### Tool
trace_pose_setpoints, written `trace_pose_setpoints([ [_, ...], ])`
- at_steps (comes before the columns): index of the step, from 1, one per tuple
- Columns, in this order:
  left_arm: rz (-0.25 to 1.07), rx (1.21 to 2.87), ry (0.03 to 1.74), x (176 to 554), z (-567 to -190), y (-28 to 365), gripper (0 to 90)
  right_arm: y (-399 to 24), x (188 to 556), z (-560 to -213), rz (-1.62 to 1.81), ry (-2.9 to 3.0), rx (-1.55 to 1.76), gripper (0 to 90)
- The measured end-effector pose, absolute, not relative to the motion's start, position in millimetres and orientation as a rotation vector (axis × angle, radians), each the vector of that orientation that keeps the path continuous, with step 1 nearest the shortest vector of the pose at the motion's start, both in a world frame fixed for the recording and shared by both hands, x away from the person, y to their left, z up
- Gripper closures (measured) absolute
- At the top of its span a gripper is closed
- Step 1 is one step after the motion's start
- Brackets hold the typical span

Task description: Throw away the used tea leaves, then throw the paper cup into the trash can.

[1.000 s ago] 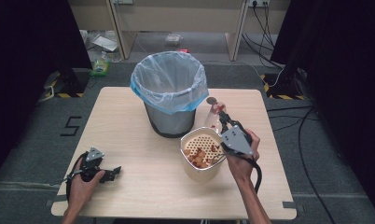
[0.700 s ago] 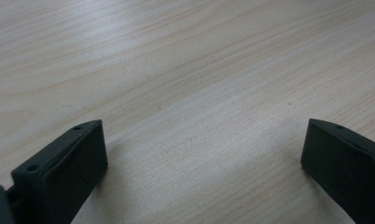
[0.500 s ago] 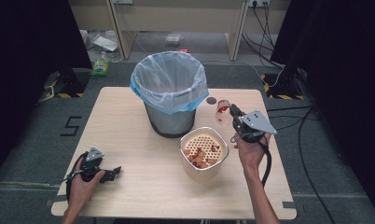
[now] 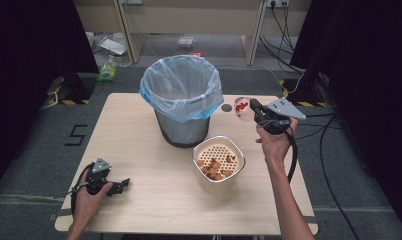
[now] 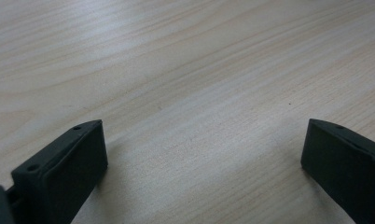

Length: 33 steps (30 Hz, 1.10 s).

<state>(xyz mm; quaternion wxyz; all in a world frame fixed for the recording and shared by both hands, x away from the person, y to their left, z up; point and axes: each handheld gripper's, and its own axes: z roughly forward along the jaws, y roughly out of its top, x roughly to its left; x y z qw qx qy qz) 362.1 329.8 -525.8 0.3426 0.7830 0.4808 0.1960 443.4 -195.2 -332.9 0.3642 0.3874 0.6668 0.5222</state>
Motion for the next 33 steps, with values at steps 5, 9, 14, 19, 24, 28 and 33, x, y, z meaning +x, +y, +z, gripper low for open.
trace_pose_setpoints([
  [5,0.51,2.035,1.25,362,-526,330,0.0,-195,450,-319,1.341,1.724,0.995,87.1],
  [9,0.51,2.035,1.25,362,-526,330,0.0,-194,456,-309,1.356,1.72,1.004,87.0],
  [14,0.51,2.035,1.25,362,-526,330,0.0,-190,459,-293,1.353,1.719,0.988,86.8],
  [19,0.51,2.035,1.25,362,-526,330,0.0,-188,463,-280,1.352,1.715,0.985,86.6],
  [24,0.51,2.035,1.25,362,-526,330,0.0,-189,471,-268,1.329,1.713,0.988,86.6],
  [28,0.512,2.033,1.25,362,-526,330,0.0,-186,478,-260,1.311,1.709,0.98,86.6],
  [33,0.51,2.034,1.249,362,-526,330,0.0,-174,483,-247,1.308,1.707,0.951,86.5],
])
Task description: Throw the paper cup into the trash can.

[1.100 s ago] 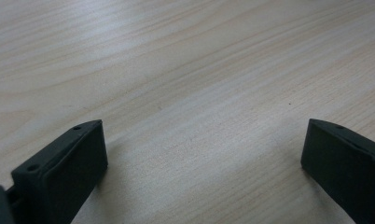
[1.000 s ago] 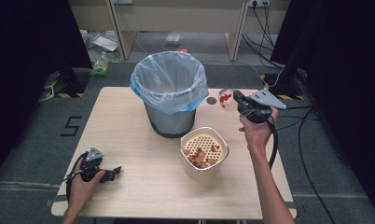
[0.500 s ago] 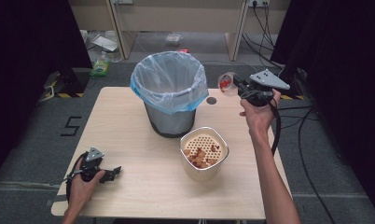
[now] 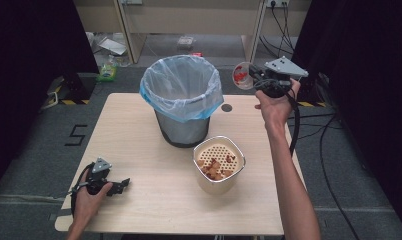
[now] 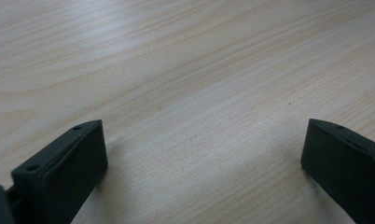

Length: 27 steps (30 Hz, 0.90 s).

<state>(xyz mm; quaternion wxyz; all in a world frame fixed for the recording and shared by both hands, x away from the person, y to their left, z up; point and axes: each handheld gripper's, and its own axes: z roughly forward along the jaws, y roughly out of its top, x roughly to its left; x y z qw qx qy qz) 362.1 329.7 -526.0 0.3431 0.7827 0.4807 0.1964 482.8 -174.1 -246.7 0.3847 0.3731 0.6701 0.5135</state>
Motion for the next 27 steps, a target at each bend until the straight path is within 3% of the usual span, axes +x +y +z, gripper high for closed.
trace_pose_setpoints([
  [15,0.51,2.034,1.249,362,-526,330,0.0,-106,495,-225,1.36,1.769,0.821,85.9],
  [27,0.509,2.034,1.248,362,-526,330,0.0,-48,516,-237,1.333,1.894,0.795,79.8],
])
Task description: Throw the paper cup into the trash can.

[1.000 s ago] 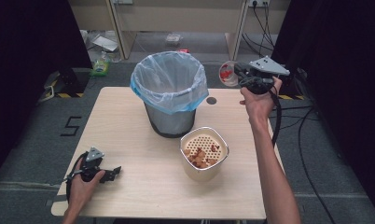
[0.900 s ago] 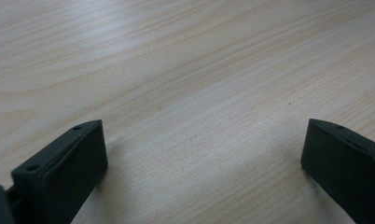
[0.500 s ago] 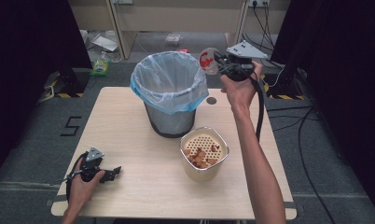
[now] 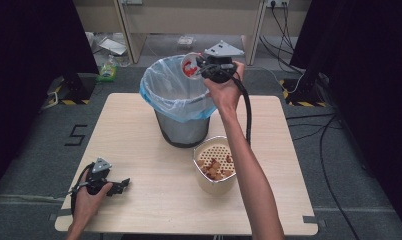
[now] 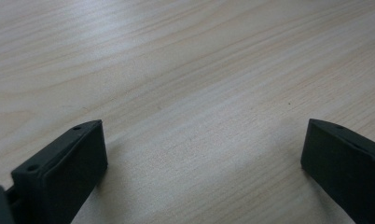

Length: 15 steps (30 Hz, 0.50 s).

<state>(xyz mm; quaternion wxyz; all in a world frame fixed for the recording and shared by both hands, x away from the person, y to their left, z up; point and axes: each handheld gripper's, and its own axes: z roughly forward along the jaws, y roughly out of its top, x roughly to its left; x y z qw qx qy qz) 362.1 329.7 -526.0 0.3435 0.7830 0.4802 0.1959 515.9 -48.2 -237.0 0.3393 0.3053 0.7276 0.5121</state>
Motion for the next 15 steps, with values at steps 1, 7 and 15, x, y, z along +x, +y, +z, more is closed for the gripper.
trace_pose_setpoints([
  [1,0.508,2.036,1.246,362,-526,330,0.0,-39,521,-239,1.308,1.904,0.797,75.0],
  [7,0.507,2.038,1.243,362,-526,330,0.0,-26,528,-239,1.314,1.909,0.827,64.2],
  [15,0.506,2.039,1.242,362,-526,330,0.0,-52,524,-236,1.3,1.893,0.873,60.0],
])
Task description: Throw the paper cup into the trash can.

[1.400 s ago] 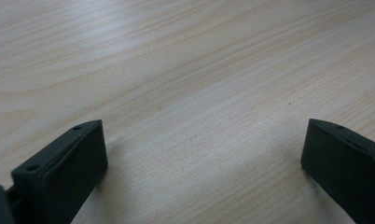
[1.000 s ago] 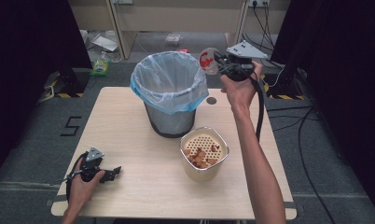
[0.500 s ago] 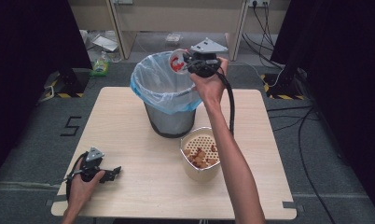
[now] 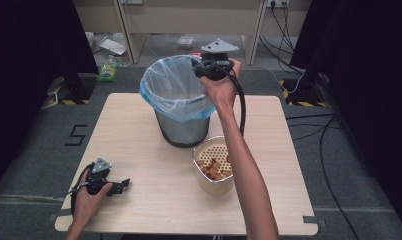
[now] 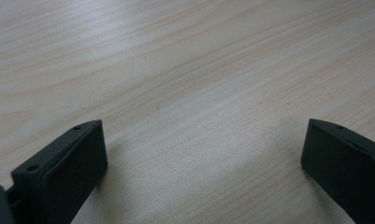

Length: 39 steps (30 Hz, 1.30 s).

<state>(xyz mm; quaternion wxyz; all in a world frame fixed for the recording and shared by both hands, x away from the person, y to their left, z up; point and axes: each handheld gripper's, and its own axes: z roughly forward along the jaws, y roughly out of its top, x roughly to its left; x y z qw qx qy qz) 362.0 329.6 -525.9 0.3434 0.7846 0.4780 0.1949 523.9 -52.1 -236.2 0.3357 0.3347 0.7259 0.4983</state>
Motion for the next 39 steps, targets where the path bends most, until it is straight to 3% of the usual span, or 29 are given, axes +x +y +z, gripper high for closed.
trace_pose_setpoints([
  [13,0.506,2.039,1.242,362,-526,330,0.0,-124,508,-252,1.28,1.858,1.017,47.3],
  [27,0.506,2.039,1.242,362,-526,330,0.0,-176,484,-263,1.261,1.831,1.053,45.6],
  [39,0.506,2.039,1.243,362,-526,330,0.0,-205,456,-298,1.219,1.855,1.055,44.0],
])
